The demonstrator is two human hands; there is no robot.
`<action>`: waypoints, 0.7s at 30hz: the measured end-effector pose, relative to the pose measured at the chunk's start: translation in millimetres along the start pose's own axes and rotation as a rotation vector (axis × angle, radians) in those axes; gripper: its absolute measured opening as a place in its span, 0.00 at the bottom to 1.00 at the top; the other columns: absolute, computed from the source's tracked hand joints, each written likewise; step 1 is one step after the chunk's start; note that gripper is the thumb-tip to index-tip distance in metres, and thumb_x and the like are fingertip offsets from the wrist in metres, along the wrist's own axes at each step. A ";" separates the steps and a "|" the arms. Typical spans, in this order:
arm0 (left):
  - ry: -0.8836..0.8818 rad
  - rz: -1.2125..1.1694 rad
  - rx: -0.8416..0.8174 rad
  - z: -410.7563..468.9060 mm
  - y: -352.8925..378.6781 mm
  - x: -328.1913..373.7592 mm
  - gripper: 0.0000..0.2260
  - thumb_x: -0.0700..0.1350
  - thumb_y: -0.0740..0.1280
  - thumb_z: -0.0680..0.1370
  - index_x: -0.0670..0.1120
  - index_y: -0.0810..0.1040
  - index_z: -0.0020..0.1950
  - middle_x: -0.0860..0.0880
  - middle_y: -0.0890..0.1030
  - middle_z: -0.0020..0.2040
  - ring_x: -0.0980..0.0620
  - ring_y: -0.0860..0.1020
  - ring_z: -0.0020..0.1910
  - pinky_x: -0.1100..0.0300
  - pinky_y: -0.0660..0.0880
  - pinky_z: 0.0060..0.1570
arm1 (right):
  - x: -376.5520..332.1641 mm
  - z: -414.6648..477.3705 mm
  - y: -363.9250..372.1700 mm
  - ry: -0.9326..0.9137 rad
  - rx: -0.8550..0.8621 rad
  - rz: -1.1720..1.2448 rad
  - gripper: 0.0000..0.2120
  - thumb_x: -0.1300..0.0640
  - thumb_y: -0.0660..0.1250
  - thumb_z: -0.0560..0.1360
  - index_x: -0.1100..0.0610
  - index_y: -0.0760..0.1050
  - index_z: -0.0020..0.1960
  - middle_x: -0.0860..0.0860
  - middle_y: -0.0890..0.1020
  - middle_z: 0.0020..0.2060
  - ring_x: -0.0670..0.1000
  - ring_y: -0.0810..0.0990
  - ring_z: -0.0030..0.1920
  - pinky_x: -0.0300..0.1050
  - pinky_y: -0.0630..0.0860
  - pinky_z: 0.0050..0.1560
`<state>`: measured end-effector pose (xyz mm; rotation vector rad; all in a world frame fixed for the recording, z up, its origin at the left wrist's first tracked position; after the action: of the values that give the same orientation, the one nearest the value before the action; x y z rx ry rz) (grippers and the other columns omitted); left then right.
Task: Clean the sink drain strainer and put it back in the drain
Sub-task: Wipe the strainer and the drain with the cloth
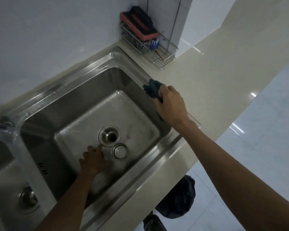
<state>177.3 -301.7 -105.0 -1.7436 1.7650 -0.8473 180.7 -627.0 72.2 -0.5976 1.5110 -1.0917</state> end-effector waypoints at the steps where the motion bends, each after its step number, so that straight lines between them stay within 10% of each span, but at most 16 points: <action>1: 0.005 0.000 -0.030 -1.0 1.0 -0.7 0.37 0.59 0.70 0.75 0.56 0.56 0.79 0.42 0.56 0.76 0.36 0.63 0.72 0.40 0.66 0.67 | -12.7 -3.1 5.1 -0.017 -0.014 0.044 0.06 0.56 0.65 0.78 0.55 0.68 0.47 0.54 0.77 0.47 0.52 0.73 0.38 0.39 0.66 0.36; 11: 0.013 -0.271 0.200 -15.1 -11.6 -7.0 0.26 0.48 0.75 0.72 0.45 0.69 0.67 0.39 0.68 0.62 0.32 0.75 0.58 0.45 0.76 0.57 | -69.3 -31.7 40.4 -0.024 -0.094 0.287 0.10 0.59 0.68 0.76 0.55 0.67 0.42 0.51 0.75 0.39 0.49 0.75 0.35 0.37 0.69 0.34; 21: 0.194 -1.027 0.607 -51.4 -90.9 -16.9 0.30 0.43 0.84 0.63 0.52 0.71 0.58 0.56 0.79 0.55 0.65 0.79 0.51 0.68 0.77 0.48 | -104.1 -34.7 32.8 0.036 -0.159 0.467 0.11 0.59 0.70 0.76 0.55 0.67 0.41 0.47 0.75 0.34 0.40 0.74 0.31 0.28 0.69 0.31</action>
<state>201.6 -279.0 -4.6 -2.0893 0.4490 -1.7629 180.0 -514.2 91.8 -0.3070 1.6718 -0.6301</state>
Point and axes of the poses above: each hand's wrist, its own z-axis towards the middle knuckle, its own y-axis out of the palm, x = y × z, the point moved 1 cm from there along z, towards the middle knuckle
